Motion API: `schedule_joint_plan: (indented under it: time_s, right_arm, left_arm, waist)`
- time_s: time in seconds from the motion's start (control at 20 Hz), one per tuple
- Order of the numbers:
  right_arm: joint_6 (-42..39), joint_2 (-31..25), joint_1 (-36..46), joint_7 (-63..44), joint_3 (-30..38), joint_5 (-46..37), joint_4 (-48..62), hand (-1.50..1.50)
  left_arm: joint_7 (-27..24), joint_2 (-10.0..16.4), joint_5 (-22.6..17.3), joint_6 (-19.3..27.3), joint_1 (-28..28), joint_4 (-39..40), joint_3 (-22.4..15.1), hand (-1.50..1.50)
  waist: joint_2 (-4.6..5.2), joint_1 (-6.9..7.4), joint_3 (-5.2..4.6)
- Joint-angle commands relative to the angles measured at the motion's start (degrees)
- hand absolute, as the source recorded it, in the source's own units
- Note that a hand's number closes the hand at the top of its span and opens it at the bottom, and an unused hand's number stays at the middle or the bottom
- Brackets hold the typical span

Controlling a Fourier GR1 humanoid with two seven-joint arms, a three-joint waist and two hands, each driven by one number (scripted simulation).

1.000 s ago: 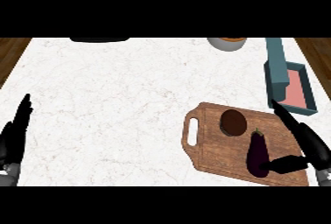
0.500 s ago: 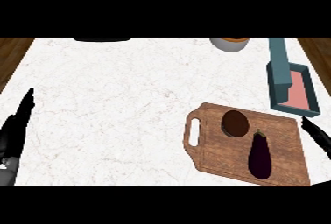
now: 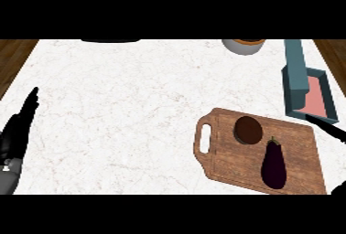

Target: Pick the eggplant from the cutting board and place it in the cardboard box

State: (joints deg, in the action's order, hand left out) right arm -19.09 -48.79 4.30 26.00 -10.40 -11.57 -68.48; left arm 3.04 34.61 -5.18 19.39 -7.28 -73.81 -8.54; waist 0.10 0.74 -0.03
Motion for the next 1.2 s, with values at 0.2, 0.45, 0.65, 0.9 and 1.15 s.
schedule_joint_plan:
  time_s: [0.2,0.45,0.65,0.9,1.15]
  right_arm:
    - [-12.4,0.7,10.1,-13.9,-7.5,-6.8,-0.9,-1.50]
    - [-10.5,8.8,11.9,-17.8,-9.9,-12.7,0.8,-1.50]
    - [-13.0,9.3,14.0,-14.6,-7.5,-17.3,4.9,-1.50]
    - [-15.4,11.0,13.0,-16.0,-3.5,-19.3,2.6,-1.50]
    - [-13.6,17.6,10.3,-19.4,-4.2,-21.9,-0.8,-1.50]
  left_arm:
    - [2.4,-1.5,2.7,0.3,-2.4,0.3,-0.1,0.00]
    - [-0.7,-3.4,4.3,-0.9,-4.3,5.4,2.1,0.00]
    - [-0.8,-2.8,4.5,-4.0,0.3,0.9,5.2,0.00]
    - [2.7,-4.2,7.3,-4.5,3.3,-5.8,6.9,0.00]
    - [-1.9,-5.9,8.2,-6.8,1.0,1.3,9.6,0.00]
  waist:
    - [0.02,-0.14,0.01]
    - [0.06,-0.68,0.02]
    - [-0.06,-0.41,0.04]
    - [-0.14,-0.51,0.04]
    - [-0.10,-0.71,0.02]
